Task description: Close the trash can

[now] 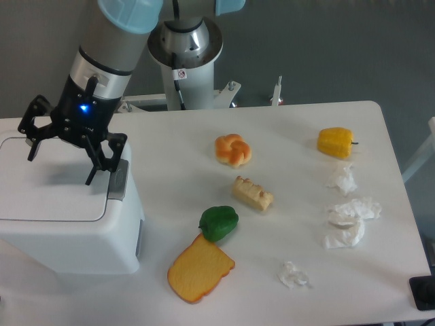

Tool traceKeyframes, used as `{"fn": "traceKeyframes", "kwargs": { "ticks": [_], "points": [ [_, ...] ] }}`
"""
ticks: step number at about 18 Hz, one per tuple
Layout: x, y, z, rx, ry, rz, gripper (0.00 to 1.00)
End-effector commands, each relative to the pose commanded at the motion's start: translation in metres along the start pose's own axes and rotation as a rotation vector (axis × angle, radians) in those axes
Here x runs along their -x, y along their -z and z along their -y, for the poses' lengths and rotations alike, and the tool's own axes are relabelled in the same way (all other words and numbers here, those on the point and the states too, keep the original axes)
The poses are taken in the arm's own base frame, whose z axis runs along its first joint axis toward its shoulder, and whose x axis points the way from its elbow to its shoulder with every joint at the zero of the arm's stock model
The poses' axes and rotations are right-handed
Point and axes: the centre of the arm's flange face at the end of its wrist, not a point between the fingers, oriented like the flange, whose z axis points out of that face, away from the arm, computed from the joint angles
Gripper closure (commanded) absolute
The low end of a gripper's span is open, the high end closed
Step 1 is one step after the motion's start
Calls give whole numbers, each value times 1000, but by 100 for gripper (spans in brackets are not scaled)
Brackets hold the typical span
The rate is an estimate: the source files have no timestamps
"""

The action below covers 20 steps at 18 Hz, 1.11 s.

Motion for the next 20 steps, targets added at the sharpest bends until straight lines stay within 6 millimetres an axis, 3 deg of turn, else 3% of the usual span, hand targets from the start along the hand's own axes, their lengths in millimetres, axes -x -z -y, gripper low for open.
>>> {"fn": "traceKeyframes", "kwargs": {
  "ticks": [5,11,16,20],
  "points": [
    [33,20,1,-24,-131,43,0],
    [91,81,-5,-73,-294,157,0],
    [153,112,-26,-6,-360,303,0],
    [184,138,-44,79,-430,415,0]
  ]
}}
